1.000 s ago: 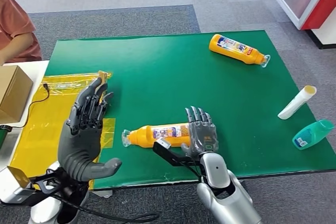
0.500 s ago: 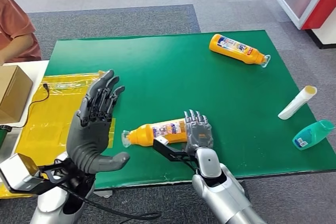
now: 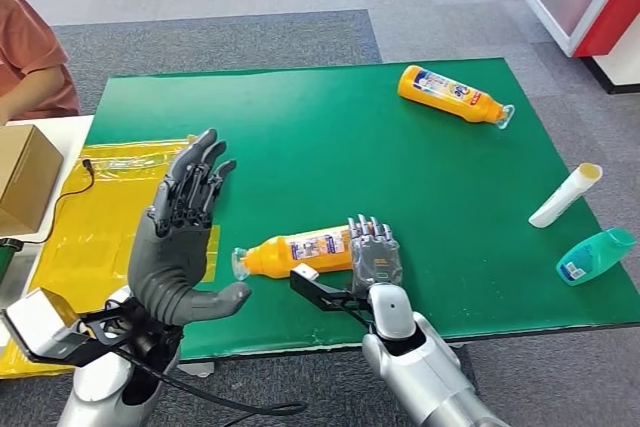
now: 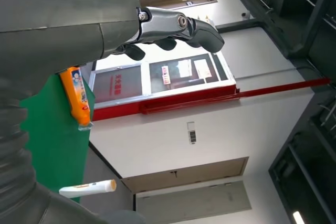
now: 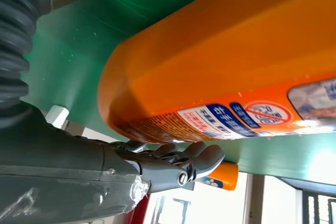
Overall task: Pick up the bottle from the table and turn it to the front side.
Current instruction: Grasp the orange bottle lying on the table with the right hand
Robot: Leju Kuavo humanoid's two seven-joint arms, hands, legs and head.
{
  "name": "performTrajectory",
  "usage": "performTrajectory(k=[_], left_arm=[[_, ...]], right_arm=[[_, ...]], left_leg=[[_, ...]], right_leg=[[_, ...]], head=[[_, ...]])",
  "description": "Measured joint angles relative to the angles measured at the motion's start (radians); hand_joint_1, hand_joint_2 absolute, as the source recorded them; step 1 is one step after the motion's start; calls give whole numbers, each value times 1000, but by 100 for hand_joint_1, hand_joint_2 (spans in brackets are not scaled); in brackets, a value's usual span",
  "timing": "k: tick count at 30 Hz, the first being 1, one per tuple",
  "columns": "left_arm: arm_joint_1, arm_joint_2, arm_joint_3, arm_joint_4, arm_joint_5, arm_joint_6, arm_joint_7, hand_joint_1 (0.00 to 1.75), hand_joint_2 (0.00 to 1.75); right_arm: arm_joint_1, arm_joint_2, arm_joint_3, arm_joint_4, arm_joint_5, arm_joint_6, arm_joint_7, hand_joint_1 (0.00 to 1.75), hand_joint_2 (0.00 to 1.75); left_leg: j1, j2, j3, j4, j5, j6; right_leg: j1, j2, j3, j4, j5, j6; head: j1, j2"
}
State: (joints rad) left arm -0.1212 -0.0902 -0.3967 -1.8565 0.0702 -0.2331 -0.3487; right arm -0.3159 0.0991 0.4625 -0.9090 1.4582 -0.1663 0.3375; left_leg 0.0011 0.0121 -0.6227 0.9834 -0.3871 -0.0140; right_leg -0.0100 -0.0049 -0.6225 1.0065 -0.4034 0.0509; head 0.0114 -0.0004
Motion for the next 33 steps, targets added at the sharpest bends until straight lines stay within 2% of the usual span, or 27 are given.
performTrajectory(k=[5, 9, 27, 30, 33], left_arm=[[-2, 0, 0, 2, 0, 2, 0, 0, 175], [-4, 0, 0, 2, 0, 4, 0, 0, 175], [-14, -1, 1, 12, 30, 6, -4, 0, 175], [-10, 0, 3, 12, 34, 12, -4, 0, 175], [-1, 1, 6, 12, 41, 17, -6, 0, 175]], right_arm=[[-11, 7, 0, 19, 14, 0, -11, 0, 175], [-18, 12, 0, 38, 28, 1, -12, 175, 175], [-79, 19, 13, 132, 44, 11, -16, 175, 175], [-76, 19, -4, 130, -33, -12, -55, 175, 175], [-65, 19, -49, 111, -200, -16, -153, 175, 175]], left_leg=[[0, 0, 0, 0, 1, -1], [0, 0, 1, 0, 1, -2], [0, 3, 4, 0, 2, -2], [0, 3, 4, 0, 2, -2], [0, 3, 5, 0, 2, -2]], right_leg=[[0, 0, 0, 0, 1, -1], [0, 0, 0, 0, 1, -1], [1, 3, 2, 0, 4, -3], [1, 3, 2, 0, 4, -3], [1, 3, 3, 0, 4, -2]], head=[[0, 0], [0, 0], [0, 0], [0, 0], [0, 0]])
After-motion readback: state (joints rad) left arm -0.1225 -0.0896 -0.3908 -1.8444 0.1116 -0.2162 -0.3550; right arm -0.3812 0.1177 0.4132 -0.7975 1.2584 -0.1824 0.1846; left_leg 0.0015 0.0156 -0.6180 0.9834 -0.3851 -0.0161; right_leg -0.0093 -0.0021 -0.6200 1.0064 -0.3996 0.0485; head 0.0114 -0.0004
